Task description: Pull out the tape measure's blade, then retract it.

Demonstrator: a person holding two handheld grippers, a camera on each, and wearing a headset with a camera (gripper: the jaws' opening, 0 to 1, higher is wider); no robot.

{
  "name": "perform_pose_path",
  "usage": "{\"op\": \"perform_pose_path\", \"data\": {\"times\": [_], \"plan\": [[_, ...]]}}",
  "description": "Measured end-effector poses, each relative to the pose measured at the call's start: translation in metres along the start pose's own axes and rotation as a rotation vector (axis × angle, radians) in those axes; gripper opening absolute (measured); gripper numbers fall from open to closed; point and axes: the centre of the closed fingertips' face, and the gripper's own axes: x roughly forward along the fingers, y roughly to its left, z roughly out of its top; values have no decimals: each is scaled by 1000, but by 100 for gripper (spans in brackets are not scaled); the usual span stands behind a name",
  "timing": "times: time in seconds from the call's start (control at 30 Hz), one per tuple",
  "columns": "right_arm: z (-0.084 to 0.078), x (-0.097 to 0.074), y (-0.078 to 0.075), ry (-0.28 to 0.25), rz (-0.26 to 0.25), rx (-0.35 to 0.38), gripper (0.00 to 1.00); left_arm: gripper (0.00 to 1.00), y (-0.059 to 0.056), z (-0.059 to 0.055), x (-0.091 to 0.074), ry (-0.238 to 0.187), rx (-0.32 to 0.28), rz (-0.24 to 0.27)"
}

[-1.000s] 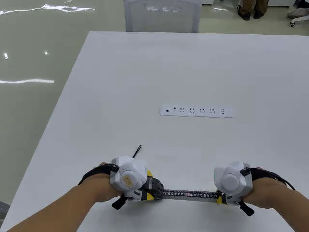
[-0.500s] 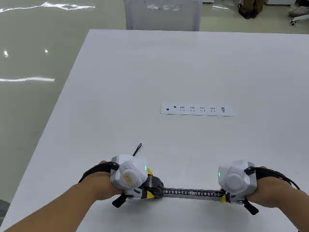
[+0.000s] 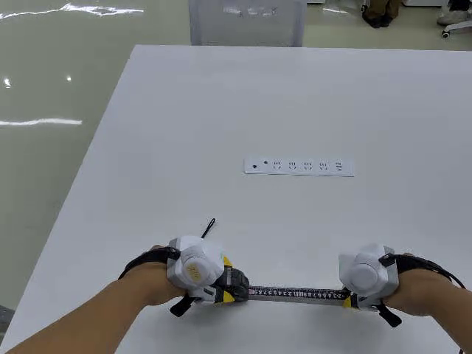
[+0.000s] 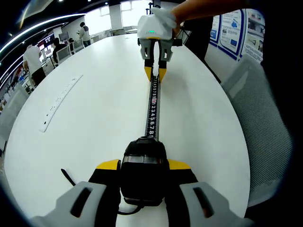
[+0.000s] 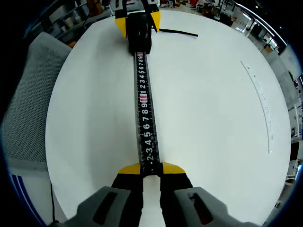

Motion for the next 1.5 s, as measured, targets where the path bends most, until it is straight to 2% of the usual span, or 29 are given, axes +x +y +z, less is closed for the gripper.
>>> {"op": "perform_pose_path", "data": {"times": [0.37, 1.23, 1.33, 1.43, 1.5], "plan": [[-11, 1, -3, 10, -8, 7, 11, 30, 1, 0, 0, 0, -2, -1], [-21, -8, 1, 28, -9, 24, 12, 31, -1, 4, -2, 8, -1, -3], [-21, -6, 0, 24, -11, 28, 12, 31, -1, 4, -2, 11, 2, -3], [-20, -5, 1, -5, -16, 57, 12, 31, -1, 2, -1, 12, 3, -2], [-19, -4, 2, -19, -15, 49, 13, 31, -1, 2, 0, 12, 4, -3]]}}
